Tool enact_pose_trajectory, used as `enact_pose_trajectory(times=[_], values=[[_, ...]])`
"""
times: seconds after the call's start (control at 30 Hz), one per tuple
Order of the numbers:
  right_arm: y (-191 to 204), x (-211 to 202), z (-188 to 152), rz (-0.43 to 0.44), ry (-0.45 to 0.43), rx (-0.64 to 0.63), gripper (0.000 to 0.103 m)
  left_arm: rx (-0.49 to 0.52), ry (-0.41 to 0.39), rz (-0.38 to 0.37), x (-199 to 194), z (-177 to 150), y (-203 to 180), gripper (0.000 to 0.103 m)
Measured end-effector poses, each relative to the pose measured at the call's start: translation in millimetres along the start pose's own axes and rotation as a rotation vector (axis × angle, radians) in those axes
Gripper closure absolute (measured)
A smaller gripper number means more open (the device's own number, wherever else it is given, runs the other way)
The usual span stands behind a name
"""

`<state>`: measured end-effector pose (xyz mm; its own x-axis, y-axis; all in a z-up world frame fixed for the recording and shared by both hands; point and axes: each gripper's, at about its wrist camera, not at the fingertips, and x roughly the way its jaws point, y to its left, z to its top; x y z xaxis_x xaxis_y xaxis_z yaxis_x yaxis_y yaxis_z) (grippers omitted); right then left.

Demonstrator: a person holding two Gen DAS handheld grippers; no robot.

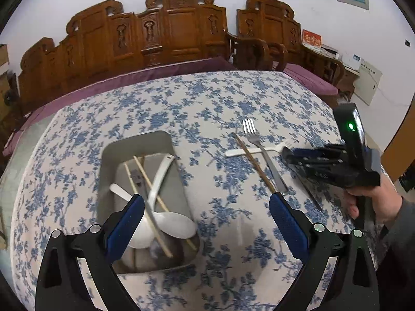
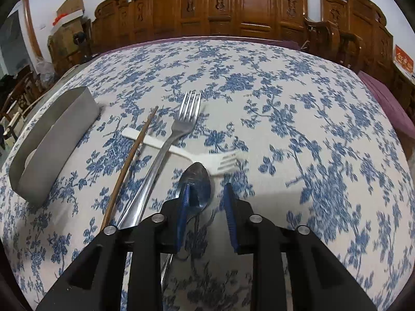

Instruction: Organize utensils

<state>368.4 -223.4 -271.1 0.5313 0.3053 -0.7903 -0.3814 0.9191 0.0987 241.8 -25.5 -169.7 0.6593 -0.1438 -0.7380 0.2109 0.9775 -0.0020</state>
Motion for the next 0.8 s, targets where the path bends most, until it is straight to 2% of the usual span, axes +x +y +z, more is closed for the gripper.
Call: enact_pose_trajectory(times=[0.33, 0.57, 0.63, 0.7, 0.8], values=[[2.1, 4.7, 11.8, 0.066, 0.015, -0.038, 0.070, 0.003, 0.061, -0.009, 12.6, -8.5, -35.6, 0.010], [8.2, 8.3, 8.1, 0.042, 0.023, -0.093, 0.069, 0.005, 0.076, -0.013, 22.2, 1.9, -53.8, 0.010], [10.4, 8.1, 7.4, 0.034, 0.023, -0.107, 0.075, 0.006, 0.086, -0.010, 27.9, 3.7, -58.3, 0.010], [10.4, 7.2, 7.3, 0.057, 0.031, -0.102, 0.090, 0.001, 0.098, -0.008, 34.0, 4.6, -61.8, 0.010], [11.0, 5.0, 7.7, 0.077, 0.037, -0.099, 0.096, -0.011, 0.124, -0.004, 45.9, 4.4, -64.5, 0.010]])
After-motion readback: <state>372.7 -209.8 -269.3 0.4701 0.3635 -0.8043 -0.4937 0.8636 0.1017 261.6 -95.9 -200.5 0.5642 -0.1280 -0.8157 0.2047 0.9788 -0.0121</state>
